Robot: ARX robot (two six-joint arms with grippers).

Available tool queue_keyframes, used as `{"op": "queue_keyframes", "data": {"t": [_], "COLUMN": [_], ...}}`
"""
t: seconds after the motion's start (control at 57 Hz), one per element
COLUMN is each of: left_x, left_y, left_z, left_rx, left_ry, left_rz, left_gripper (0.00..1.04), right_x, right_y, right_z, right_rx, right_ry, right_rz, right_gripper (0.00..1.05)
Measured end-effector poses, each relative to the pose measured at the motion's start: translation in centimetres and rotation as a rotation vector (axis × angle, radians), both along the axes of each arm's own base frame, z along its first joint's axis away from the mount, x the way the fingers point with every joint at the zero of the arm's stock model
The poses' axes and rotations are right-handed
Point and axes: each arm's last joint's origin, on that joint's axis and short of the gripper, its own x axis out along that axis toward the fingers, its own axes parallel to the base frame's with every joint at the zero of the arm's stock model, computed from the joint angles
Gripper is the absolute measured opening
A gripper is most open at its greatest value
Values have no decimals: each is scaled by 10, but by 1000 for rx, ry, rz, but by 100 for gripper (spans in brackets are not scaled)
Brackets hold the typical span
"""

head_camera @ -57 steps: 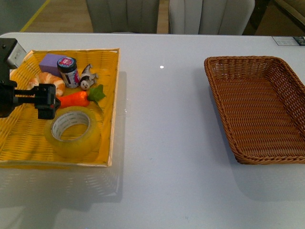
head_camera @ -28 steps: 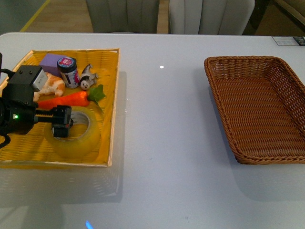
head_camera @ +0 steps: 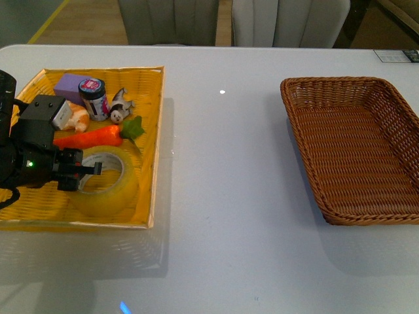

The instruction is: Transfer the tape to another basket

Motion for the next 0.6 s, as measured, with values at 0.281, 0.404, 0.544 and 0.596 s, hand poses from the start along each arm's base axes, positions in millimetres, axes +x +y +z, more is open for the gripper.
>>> {"op": "queue_keyframes", "data": {"t": [0.281, 0.404, 0.544, 0.596], "left_x": [6, 14, 28, 34], "left_y": [5, 7, -5, -18], "left_z": [53, 89, 115, 124], "left_rx": [4, -2, -11, -21], "left_ry": [-135, -213, -253, -264], "left_rz": [23, 47, 53, 29], "left_gripper": [15, 15, 15, 15], "right_x": [0, 0, 0, 0], "right_y": [0, 0, 0, 0], "right_z": [0, 0, 0, 0], "right_rx": [0, 0, 0, 0], "right_ry": [0, 0, 0, 0], "right_rz": [0, 0, 0, 0], "right_gripper": [96, 96, 96, 96]}}
